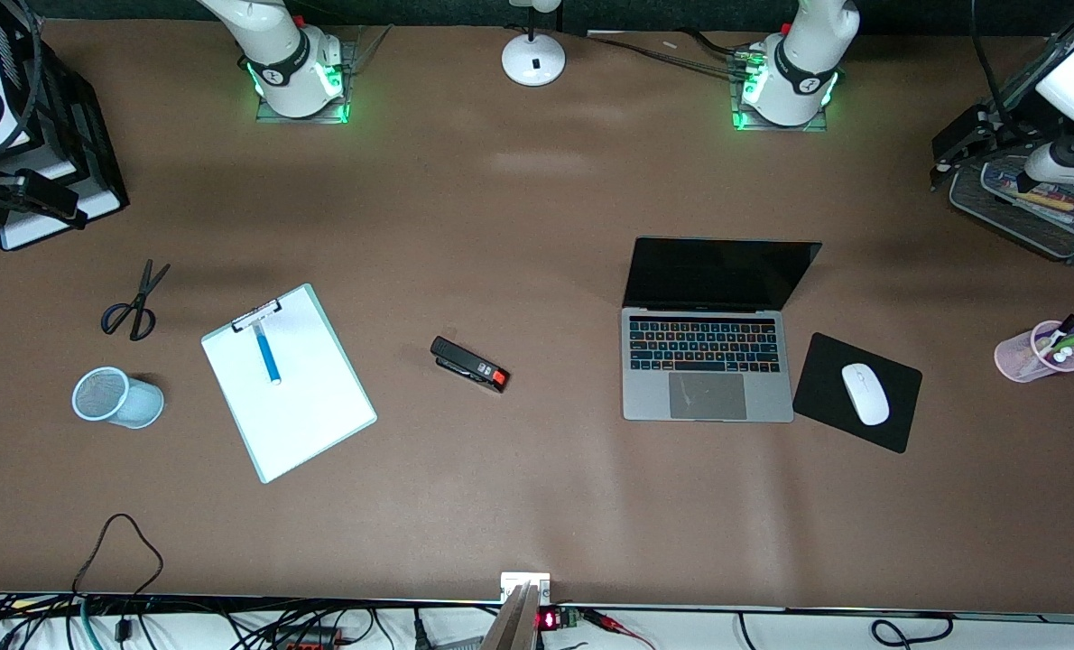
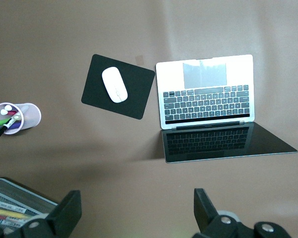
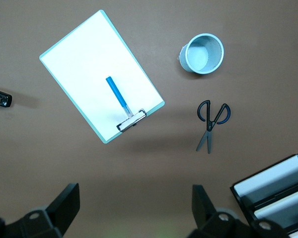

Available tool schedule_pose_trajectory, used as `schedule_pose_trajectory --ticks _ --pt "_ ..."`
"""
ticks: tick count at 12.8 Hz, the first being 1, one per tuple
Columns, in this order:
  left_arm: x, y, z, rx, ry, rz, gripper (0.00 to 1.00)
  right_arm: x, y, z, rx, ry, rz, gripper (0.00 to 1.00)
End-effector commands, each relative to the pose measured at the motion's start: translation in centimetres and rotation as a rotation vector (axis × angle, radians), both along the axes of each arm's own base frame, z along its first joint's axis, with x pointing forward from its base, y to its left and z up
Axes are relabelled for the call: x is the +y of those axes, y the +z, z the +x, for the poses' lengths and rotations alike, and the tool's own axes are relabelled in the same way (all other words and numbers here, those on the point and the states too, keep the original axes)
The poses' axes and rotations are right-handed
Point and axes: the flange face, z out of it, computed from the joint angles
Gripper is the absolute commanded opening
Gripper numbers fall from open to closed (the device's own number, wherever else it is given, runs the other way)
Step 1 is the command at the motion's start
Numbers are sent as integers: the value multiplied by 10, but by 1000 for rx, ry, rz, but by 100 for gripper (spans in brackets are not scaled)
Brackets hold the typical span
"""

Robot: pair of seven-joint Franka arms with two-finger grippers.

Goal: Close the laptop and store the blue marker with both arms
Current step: 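Move the right gripper toward the blue marker on the clipboard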

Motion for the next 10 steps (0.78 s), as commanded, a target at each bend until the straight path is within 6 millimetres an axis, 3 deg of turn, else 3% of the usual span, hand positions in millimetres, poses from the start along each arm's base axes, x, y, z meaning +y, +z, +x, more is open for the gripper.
schedule_pose_trajectory --ticks 1,5,8,10 --pt "0 5 -7 -10 -11 -17 100 2 7 -4 -3 4 13 100" --pt "2 15 0 -31 -3 -19 100 2 5 -2 -8 2 13 100" --pt "5 15 1 -32 0 -20 100 9 -12 12 -8 13 19 100" --pt "6 14 1 -30 2 -18 100 13 -37 27 10 32 21 100"
